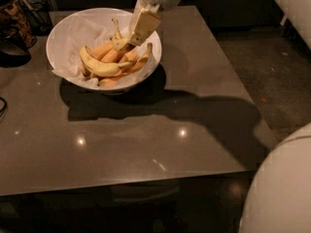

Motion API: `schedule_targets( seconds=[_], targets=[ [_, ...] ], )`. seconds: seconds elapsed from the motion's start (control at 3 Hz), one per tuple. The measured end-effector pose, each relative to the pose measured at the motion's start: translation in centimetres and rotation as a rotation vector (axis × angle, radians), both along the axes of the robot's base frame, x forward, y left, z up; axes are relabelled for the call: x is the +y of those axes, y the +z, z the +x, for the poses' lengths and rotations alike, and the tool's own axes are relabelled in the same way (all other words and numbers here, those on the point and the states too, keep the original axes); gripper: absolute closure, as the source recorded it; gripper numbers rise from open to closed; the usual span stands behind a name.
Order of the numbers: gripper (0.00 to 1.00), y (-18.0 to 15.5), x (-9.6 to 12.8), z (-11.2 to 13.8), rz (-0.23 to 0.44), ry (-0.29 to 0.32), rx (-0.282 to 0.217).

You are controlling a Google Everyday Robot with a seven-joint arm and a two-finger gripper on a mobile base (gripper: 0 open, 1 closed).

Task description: Pick banana from white bowl

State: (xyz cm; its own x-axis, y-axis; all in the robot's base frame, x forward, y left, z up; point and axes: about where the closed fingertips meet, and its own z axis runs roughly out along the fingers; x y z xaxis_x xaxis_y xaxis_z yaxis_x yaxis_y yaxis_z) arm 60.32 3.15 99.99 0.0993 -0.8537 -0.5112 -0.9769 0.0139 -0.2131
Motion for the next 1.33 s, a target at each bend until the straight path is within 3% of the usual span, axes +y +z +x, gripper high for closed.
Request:
schedule_targets(
  seconds=[0.67,1.33],
  targets=[
    [1.0,1.1,0.5,-0.9,0.043,0.03,-0.009],
    [1.0,3.7,0.8,-5.4,0.154,0.059,-0.038]
  ],
)
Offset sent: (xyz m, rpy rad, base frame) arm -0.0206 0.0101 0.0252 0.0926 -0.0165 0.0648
